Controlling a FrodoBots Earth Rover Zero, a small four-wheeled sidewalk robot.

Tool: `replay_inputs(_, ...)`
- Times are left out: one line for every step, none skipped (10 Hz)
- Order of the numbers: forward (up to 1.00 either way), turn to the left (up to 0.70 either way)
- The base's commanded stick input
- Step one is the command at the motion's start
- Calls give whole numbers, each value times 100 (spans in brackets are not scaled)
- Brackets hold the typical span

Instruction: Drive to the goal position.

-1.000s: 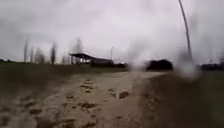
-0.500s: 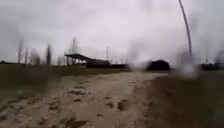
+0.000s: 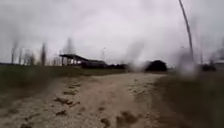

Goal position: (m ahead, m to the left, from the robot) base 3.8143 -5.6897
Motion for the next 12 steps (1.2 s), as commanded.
replay_inputs(100, 0)
replay_inputs(100, 0)
replay_inputs(100, 0)
replay_inputs(100, 0)
replay_inputs(100, 0)
replay_inputs(100, 0)
replay_inputs(100, 0)
replay_inputs(100, 0)
replay_inputs(100, 0)
replay_inputs(100, 0)
replay_inputs(100, 0)
replay_inputs(100, -24)
